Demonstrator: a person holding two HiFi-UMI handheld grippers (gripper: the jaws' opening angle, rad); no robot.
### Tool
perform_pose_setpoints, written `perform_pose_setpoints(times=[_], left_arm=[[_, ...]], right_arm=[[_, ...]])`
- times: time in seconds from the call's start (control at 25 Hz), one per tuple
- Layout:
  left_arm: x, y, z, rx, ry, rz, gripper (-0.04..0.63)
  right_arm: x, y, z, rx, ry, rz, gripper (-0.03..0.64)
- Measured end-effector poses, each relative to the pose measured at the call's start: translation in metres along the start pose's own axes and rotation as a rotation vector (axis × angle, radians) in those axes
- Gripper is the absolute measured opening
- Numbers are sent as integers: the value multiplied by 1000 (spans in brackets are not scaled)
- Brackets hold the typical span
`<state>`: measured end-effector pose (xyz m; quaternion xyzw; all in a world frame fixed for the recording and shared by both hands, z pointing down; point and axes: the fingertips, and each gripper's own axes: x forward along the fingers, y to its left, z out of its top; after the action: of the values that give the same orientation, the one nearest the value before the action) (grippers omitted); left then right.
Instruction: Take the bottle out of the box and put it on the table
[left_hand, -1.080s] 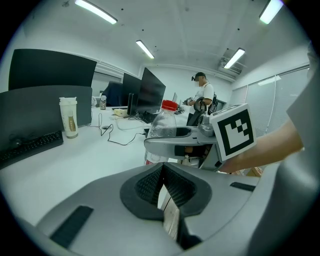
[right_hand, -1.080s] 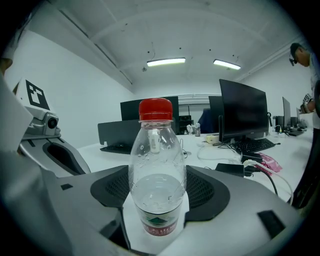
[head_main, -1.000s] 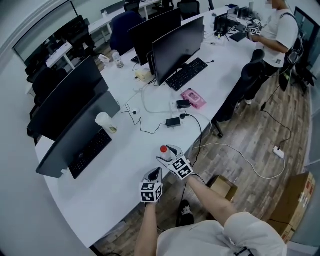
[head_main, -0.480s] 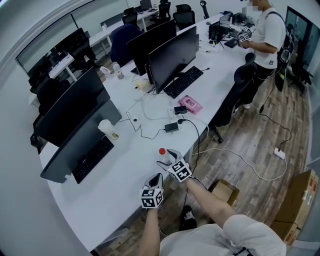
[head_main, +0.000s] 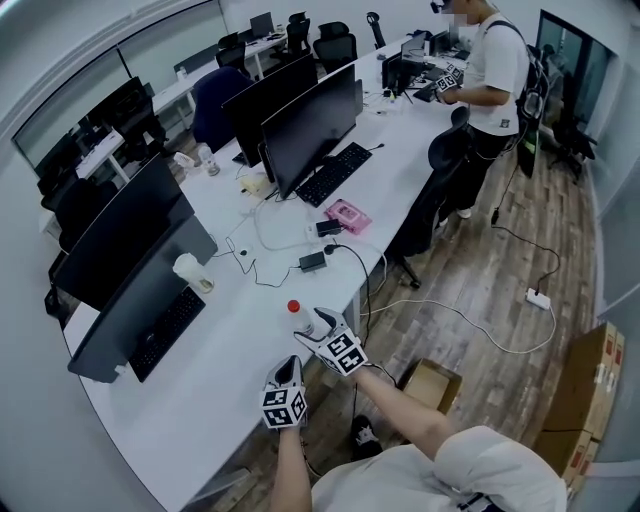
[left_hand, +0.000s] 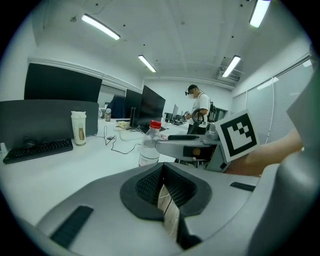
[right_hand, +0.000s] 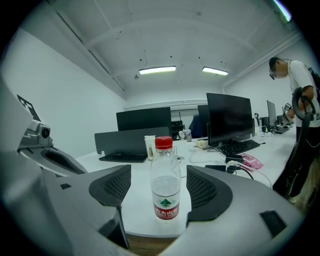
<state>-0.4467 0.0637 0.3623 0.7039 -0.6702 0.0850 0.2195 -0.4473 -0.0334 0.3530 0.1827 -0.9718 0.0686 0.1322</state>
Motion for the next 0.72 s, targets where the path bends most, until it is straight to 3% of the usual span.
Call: perform_pose_setpoints(times=[0.16,0.44,0.72], left_arm=[[-11,-6,1,10,-15,18,14],[-24,-14,-9,-48,-48,74,15],[-33,-27,-16,-19,-44,77,14]], right_arm=[[-25,5,-6,23,6,1,328],[-72,13,-27,94,27,-15,328],[-112,26,-37,157,29,-33,328]])
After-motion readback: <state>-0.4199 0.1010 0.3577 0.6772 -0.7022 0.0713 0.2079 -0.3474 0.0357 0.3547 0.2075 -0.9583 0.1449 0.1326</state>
